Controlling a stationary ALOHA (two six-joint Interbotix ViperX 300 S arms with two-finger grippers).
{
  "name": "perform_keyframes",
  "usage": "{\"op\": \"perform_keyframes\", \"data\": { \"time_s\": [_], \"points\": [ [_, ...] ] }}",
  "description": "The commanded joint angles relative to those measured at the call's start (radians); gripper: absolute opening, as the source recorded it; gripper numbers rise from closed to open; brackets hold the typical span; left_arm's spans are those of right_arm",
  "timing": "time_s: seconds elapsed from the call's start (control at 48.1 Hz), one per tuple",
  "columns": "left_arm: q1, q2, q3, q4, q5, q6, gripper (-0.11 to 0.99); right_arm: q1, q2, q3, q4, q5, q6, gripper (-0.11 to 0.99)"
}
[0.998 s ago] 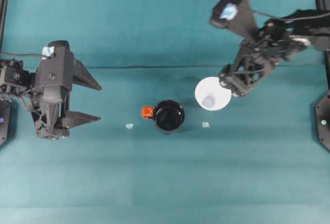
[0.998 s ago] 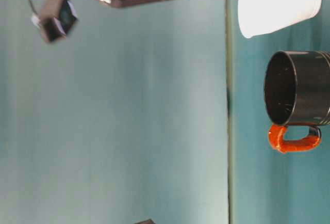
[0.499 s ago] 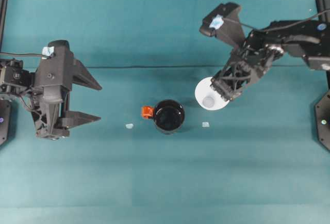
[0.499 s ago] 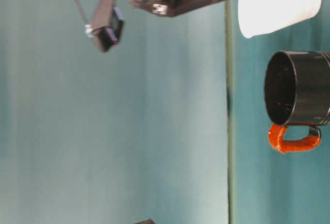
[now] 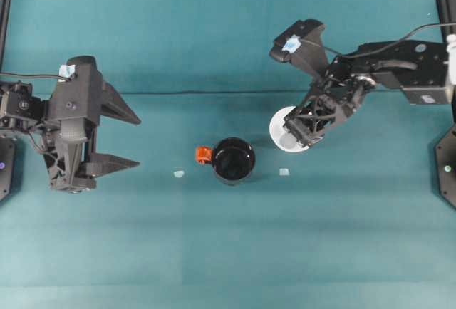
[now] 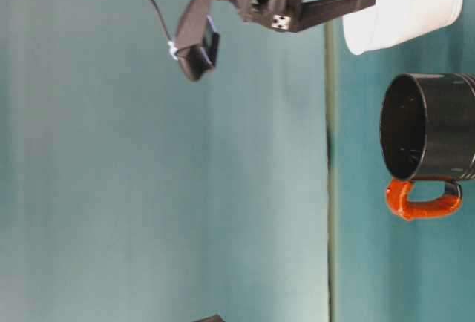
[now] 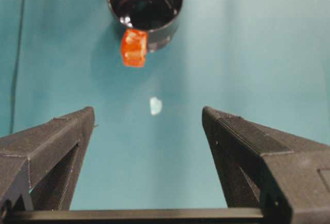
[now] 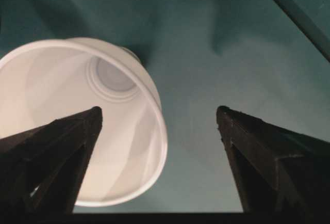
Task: Put the paper cup into the moved red handle cup holder.
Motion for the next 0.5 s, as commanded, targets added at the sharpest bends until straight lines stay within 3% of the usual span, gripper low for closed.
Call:
{"op": "perform_keyframes", "data": {
  "time_s": [0.0, 0.125, 0.25, 0.333, 0.478],
  "points": [
    [-0.002, -0.003, -0.011, 0.002, -0.006, -0.002, 0.91, 0.0, 0.0, -0.015, 0.003, -0.005, 0.015, 0.9],
    [-0.002, -0.003, -0.011, 0.002, -0.006, -0.002, 0.91, -0.003, 0.0, -0.017, 0.003, -0.003, 0.041, 0.75],
    [-0.002, -0.003, -0.011, 0.002, -0.006, -0.002, 0.91, -0.002, 0.0, -0.017, 0.003, 0.002, 0.069, 0.42],
    [0.0, -0.003, -0.011, 0.002, -0.006, -0.002, 0.91, 0.005, 0.0, -0.017, 0.003, 0.002, 0.069, 0.18],
    [-0.002, -0.003, -0.009, 0.002, -0.008, -0.002, 0.91, 0.012, 0.0, -0.017, 0.003, 0.002, 0.072, -0.04]
  ]
}}
